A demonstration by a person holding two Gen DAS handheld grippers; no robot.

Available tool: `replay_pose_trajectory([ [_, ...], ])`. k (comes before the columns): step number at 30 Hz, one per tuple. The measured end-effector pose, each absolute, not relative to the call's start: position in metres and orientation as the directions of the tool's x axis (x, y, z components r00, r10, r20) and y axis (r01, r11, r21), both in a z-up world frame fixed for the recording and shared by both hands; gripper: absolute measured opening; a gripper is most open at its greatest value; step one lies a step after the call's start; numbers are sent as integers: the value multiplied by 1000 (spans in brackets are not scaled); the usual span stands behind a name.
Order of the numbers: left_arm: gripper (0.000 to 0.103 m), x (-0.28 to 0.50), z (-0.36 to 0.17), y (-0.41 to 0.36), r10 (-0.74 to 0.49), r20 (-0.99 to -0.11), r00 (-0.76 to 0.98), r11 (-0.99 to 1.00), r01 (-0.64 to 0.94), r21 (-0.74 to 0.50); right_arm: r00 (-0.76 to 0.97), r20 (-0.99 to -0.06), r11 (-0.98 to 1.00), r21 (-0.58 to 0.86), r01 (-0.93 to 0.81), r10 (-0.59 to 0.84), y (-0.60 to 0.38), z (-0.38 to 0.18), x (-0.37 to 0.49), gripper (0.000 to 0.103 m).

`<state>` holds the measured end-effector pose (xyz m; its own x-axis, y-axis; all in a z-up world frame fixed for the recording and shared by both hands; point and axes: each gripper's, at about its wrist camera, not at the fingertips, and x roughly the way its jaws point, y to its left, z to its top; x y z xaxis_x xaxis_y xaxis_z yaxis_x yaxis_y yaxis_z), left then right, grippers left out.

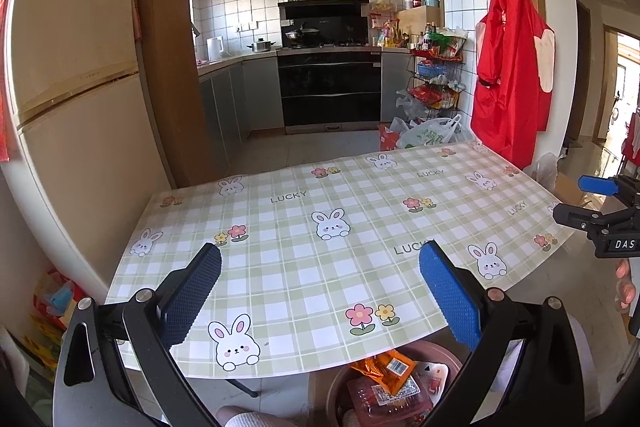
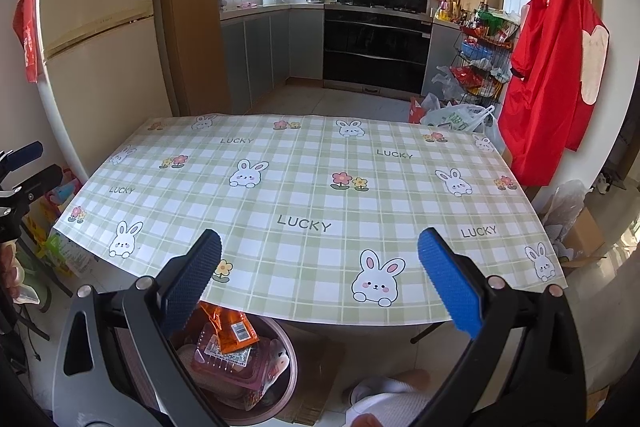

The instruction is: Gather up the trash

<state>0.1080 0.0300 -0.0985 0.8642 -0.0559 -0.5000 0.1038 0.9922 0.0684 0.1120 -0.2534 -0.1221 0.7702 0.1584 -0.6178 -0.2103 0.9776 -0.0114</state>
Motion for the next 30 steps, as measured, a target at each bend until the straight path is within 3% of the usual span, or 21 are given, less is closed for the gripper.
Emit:
replay_pose_trajectory([
  [30,97,101,-92,30,-52,-491,870,992,101,73,783,-602,977,-20,-211,157,-255,-111,106,97],
])
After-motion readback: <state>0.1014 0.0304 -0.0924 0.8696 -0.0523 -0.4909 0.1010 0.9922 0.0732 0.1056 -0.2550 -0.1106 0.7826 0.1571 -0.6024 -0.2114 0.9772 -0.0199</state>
